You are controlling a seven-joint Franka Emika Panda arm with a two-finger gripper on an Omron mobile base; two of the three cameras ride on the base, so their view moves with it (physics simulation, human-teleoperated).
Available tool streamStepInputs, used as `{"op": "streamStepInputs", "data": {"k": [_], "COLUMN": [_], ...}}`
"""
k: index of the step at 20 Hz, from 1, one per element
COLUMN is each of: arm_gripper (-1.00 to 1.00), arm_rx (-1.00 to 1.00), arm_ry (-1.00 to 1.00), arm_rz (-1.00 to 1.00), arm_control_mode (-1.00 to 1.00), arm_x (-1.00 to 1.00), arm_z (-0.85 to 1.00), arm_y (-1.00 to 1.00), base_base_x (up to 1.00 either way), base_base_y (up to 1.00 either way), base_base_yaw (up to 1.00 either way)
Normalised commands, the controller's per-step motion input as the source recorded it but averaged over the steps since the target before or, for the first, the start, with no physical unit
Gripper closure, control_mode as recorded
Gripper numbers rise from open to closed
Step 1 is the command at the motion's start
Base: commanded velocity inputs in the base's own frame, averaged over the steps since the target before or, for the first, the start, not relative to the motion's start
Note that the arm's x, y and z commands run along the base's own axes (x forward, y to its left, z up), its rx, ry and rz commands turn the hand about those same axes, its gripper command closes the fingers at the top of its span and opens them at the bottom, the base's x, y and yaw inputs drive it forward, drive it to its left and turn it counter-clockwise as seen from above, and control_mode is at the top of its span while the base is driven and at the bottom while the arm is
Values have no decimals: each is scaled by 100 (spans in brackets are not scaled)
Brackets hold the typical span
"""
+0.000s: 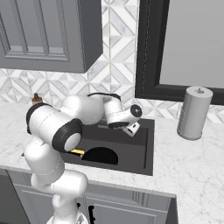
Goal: Pick the pan and sponge and place them into the sink. Then turn on the water.
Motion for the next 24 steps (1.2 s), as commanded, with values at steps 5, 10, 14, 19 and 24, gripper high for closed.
{"op": "streamStepInputs", "data": {"k": [5,10,14,19,24], "arm_gripper": [-100,-100,-100,-100,-100], "arm_rx": [4,13,12,7,0], "arm_ry": [-2,0,0,-2,-5], "arm_rz": [0,0,0,0,0], "arm_control_mode": [-100,-100,-100,-100,-100], "arm_x": [8,26,32,31,29], "arm_z": [2,22,11,6,0], "arm_y": [3,1,6,16,28], "base_base_x": [0,0,0,0,0], "base_base_y": [0,0,0,0,0], "base_base_yaw": [0,0,0,0,0]}}
